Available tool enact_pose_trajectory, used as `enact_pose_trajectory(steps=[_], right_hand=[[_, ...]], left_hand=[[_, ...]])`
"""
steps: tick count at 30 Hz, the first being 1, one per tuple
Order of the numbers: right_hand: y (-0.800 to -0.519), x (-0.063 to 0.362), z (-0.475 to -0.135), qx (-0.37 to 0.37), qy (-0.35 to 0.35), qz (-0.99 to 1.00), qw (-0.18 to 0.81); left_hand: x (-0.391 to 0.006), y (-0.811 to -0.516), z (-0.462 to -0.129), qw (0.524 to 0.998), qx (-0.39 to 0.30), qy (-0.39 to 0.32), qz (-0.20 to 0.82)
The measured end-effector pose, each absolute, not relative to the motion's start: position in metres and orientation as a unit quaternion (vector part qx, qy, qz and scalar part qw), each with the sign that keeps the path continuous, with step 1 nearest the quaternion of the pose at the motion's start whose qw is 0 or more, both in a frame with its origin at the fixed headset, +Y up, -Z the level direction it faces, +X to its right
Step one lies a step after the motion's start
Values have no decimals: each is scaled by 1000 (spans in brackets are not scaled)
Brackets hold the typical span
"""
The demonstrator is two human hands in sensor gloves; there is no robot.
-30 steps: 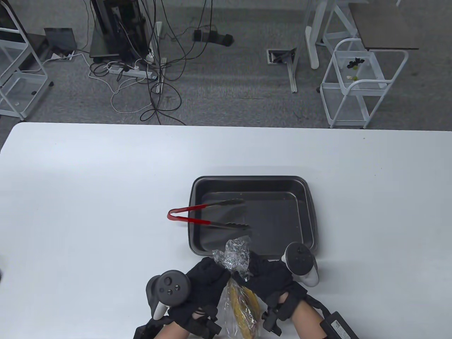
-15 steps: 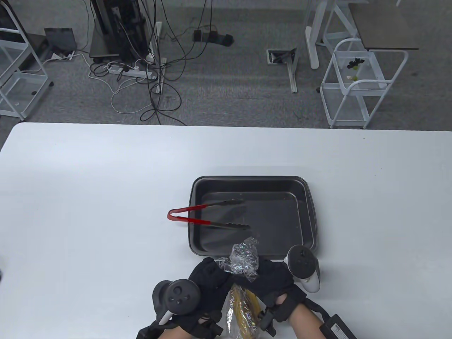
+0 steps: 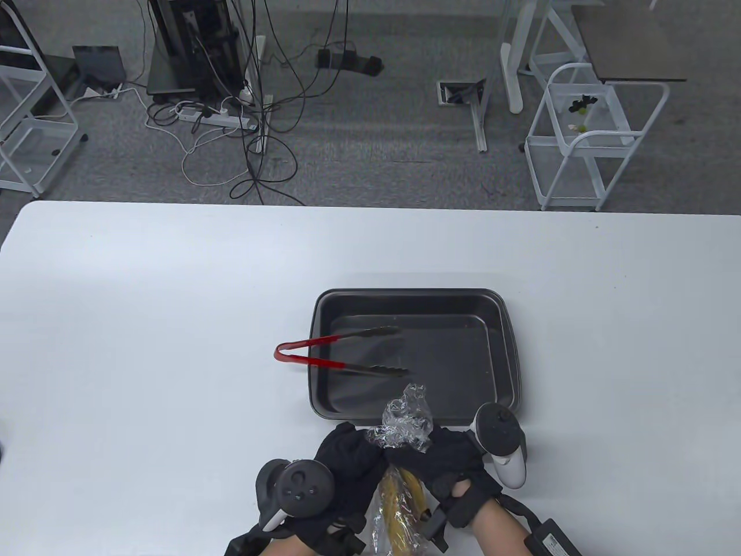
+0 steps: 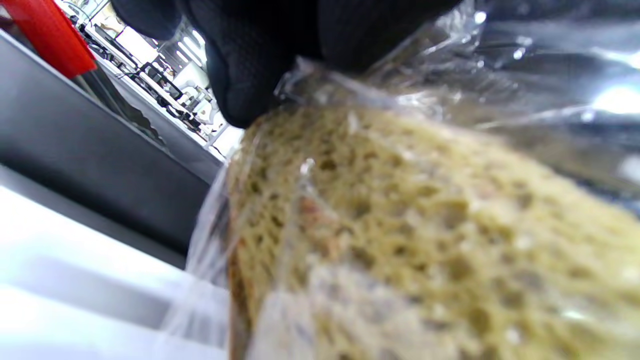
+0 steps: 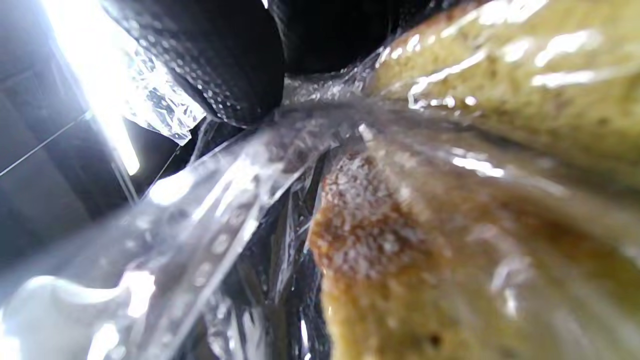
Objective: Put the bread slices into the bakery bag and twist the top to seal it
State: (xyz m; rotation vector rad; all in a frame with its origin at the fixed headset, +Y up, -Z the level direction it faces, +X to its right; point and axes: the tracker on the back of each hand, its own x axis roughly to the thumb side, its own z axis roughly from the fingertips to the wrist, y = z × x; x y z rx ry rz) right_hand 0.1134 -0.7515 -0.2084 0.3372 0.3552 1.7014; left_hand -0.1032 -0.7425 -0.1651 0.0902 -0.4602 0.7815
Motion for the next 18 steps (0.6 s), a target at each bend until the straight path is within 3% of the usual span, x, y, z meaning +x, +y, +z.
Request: enact_pose_trajectory(steps=[6, 14, 18], right_hand=[[-754, 117, -204, 93, 181, 715, 669], [-763, 112, -213, 195, 174, 620, 739], [-762, 110, -215, 249, 166, 599, 743]], left_hand=[[-97, -740, -160, 908, 56, -226, 348], [-103, -739, -162, 893, 5, -231, 385], [-104, -732, -160, 893, 20, -246, 377]])
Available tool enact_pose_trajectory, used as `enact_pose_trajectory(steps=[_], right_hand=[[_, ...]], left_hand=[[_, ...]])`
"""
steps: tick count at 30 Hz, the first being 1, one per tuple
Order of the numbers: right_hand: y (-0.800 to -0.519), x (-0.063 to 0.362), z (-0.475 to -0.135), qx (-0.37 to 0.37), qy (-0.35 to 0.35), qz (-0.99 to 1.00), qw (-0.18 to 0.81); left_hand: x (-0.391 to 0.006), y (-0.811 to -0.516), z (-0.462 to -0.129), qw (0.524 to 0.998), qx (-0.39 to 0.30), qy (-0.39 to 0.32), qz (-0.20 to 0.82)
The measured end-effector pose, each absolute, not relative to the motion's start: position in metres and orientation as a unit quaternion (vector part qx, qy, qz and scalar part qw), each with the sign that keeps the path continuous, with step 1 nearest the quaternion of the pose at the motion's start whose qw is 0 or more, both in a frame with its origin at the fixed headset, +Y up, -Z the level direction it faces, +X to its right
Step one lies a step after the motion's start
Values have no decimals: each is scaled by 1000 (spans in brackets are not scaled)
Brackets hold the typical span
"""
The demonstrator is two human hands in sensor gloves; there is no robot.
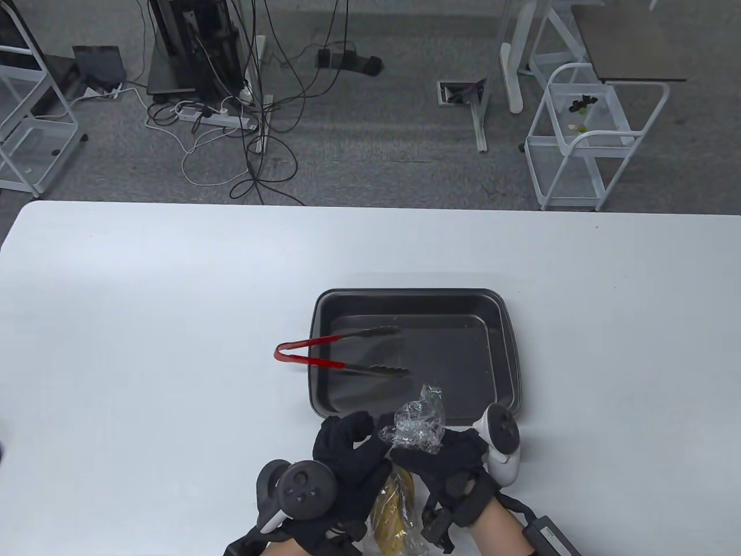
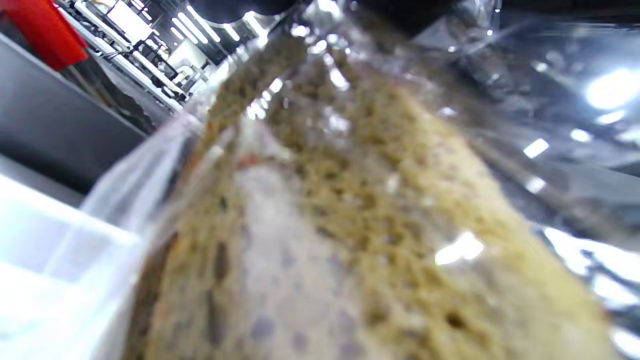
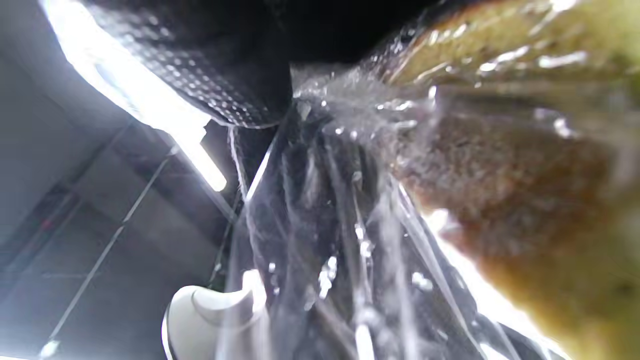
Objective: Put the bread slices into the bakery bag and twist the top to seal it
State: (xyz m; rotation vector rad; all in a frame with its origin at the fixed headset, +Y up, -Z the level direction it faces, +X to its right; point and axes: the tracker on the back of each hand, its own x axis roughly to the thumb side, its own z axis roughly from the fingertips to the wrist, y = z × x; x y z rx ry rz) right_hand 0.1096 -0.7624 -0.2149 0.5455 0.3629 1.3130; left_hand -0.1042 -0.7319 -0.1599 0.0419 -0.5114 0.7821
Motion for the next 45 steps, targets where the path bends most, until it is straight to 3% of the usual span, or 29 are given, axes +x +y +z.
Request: enact_pose_trajectory(steps=[6, 13, 17, 20, 28, 32, 35, 37, 40, 45], right_hand=[[-757, 107, -214, 311, 210, 531, 760], [-756, 100, -213, 343, 240, 529, 738], [-755, 101, -213, 342, 239, 537, 733], [-757, 102, -214, 327, 232, 553, 730], [-752, 107, -212, 278, 184, 628, 703], [-747, 109, -212, 263, 177, 655, 686], [-750, 111, -215, 248, 197, 654, 687], [-755, 111, -217, 245, 227, 640, 692], [-758, 108, -217, 247, 263, 618, 699], [-760, 99, -211, 257, 295, 609, 690]], left_hand=[[-130, -712, -156, 875, 133, -240, 398], [-118, -702, -139, 902, 221, -301, 217], [-109, -702, -135, 908, 242, -293, 176], [-107, -699, -128, 902, 295, -279, 147], [-89, -697, -118, 909, 279, -302, 62], [-100, -695, -122, 902, 247, -343, 94], [-111, -689, -121, 895, 255, -354, 93], [-113, -686, -118, 896, 283, -340, 35], [-106, -687, -112, 880, 321, -347, -45], [-90, -694, -110, 869, 352, -341, -70]])
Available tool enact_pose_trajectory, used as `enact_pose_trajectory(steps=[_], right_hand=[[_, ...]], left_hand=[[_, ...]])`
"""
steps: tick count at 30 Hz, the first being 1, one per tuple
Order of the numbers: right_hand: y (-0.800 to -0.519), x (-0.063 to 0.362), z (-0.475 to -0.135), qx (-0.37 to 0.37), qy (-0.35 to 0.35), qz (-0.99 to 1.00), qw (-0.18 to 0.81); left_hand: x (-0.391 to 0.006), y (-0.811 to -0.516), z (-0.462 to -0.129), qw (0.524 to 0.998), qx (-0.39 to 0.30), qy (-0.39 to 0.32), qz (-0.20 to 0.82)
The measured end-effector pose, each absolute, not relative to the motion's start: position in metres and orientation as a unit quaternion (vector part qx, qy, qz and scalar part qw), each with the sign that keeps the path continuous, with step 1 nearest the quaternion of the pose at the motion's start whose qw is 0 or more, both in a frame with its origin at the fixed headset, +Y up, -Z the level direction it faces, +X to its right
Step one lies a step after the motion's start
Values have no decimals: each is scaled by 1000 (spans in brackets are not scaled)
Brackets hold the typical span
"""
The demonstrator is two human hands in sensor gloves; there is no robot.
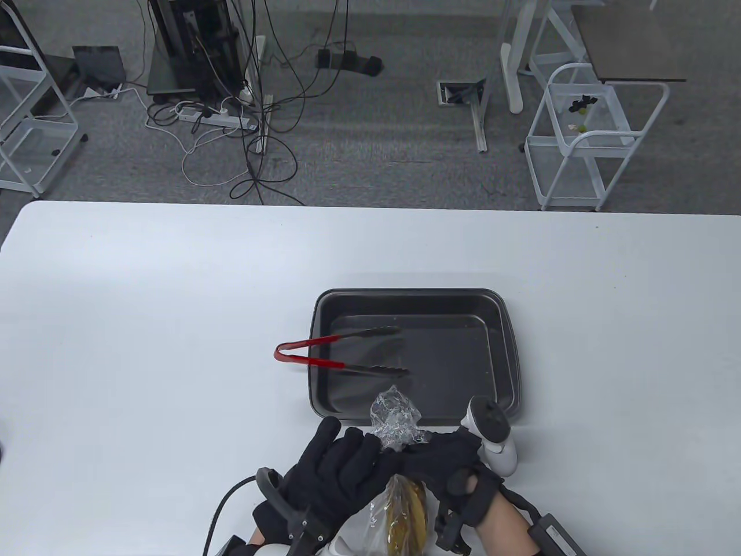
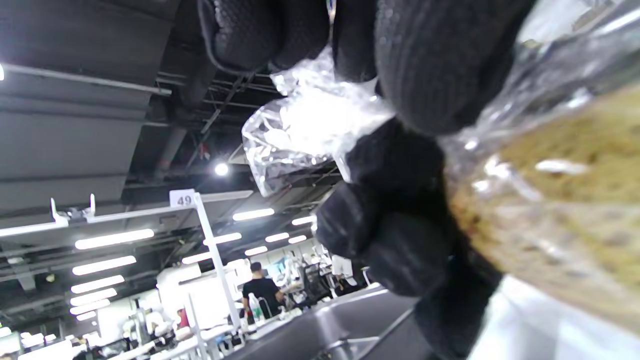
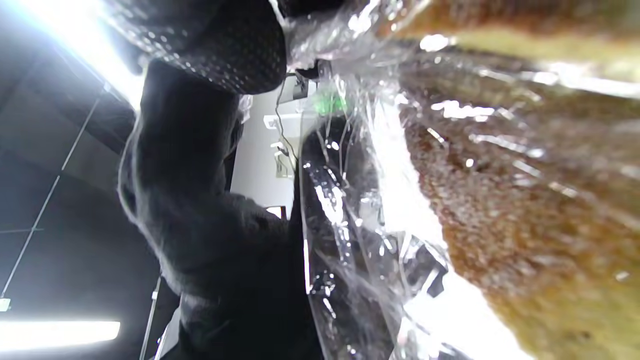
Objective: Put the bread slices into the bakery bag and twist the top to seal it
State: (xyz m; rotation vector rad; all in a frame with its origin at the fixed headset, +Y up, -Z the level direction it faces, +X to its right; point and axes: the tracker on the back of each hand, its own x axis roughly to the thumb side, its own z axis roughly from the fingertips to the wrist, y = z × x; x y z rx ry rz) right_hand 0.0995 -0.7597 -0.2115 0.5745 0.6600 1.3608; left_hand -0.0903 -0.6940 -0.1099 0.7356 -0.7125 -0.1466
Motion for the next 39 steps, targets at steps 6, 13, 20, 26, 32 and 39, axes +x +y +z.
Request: enact_pose_trajectory(steps=[6, 13, 20, 26, 32, 39], right_hand=[[-761, 96, -209, 251, 290, 615, 689], [-760, 99, -209, 247, 281, 616, 693], [-750, 99, -204, 245, 189, 661, 684], [-731, 97, -190, 275, 55, 736, 617], [-721, 92, -177, 327, -46, 764, 555], [-704, 73, -142, 457, -245, 805, 287]], left_hand=[[-88, -698, -113, 873, 359, -325, -58], [-89, -700, -121, 901, 306, -307, 16], [-109, -701, -142, 924, 183, -253, 222], [-126, -721, -166, 853, -4, -215, 475], [-131, -738, -175, 758, -145, -162, 615], [-136, -772, -178, 592, -370, -78, 712]])
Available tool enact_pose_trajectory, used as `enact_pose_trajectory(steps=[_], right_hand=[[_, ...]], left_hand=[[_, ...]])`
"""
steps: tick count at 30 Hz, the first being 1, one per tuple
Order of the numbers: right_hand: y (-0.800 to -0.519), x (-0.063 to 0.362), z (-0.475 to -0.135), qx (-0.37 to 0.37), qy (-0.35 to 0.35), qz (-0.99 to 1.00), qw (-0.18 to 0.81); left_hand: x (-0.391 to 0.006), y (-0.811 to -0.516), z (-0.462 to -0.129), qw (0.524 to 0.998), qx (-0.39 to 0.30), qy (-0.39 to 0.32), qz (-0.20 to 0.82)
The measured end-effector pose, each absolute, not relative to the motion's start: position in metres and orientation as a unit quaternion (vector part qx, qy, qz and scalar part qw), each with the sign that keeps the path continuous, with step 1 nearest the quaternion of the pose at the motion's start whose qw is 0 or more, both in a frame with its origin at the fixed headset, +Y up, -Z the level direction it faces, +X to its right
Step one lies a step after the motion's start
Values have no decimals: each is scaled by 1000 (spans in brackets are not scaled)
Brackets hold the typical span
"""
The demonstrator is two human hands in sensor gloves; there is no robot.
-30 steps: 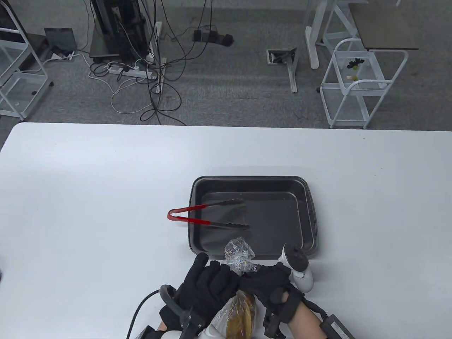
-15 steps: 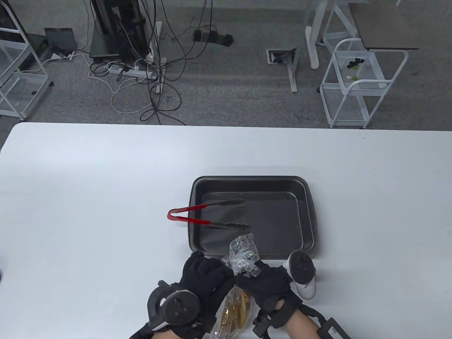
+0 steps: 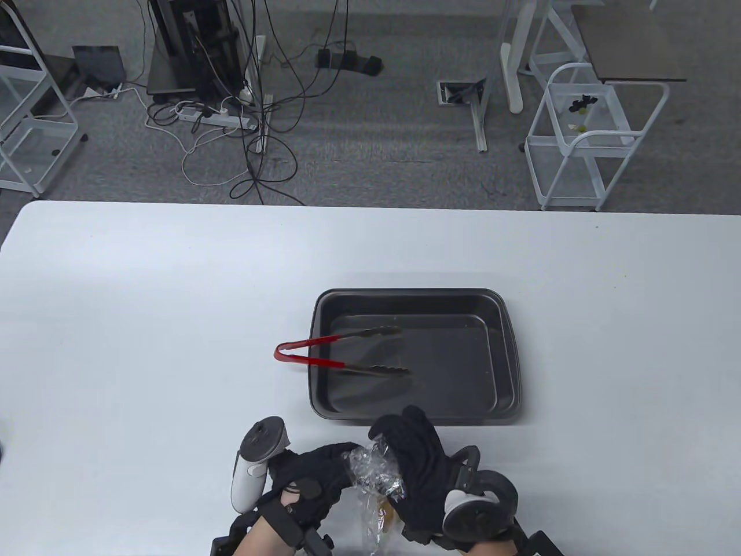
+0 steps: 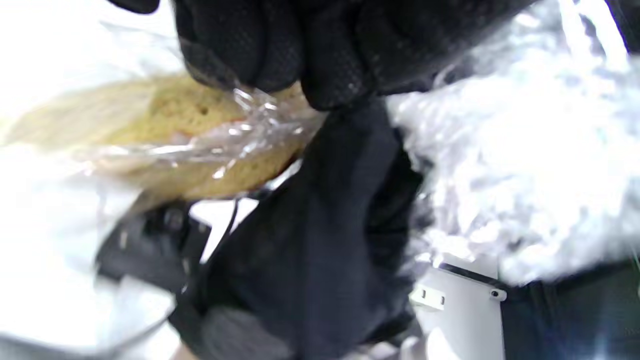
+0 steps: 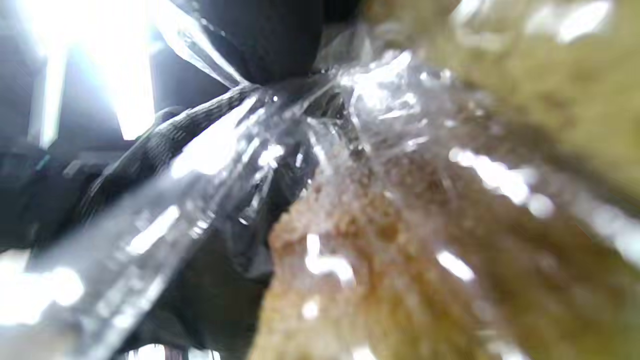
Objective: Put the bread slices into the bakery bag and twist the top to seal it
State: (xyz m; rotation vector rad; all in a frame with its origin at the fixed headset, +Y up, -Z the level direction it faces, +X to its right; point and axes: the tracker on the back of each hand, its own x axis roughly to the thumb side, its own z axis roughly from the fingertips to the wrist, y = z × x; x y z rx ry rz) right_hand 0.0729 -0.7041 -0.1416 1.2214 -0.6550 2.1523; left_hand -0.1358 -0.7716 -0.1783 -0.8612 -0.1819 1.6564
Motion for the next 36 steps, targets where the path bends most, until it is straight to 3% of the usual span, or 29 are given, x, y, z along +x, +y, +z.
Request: enact_pose_trajectory(steps=[4, 6, 8, 11, 13, 16, 20, 23, 27, 36], right_hand=[[-702, 67, -132, 493, -305, 796, 172], [-702, 72, -139, 467, -289, 809, 211], [-702, 83, -153, 408, -234, 823, 319], [-708, 102, -177, 325, -117, 800, 490], [-717, 114, -191, 280, -44, 760, 585], [-732, 126, -206, 238, 41, 703, 669], [-741, 131, -215, 218, 93, 669, 705], [-745, 127, -216, 228, 146, 638, 721], [-749, 115, -212, 248, 240, 589, 731], [-758, 97, -205, 230, 315, 588, 708]], left_hand=[[-135, -777, -180, 592, -387, -80, 702], [-135, -773, -183, 608, -367, -105, 697], [-138, -760, -185, 662, -309, -149, 666], [-146, -734, -178, 787, -115, -157, 586], [-146, -714, -166, 879, 45, -188, 436], [-132, -699, -148, 928, 180, -249, 212], [-111, -690, -126, 898, 316, -307, 14], [-99, -691, -118, 883, 344, -313, -66], [-91, -696, -116, 876, 342, -328, -92], [-88, -698, -107, 833, 405, -360, -112]])
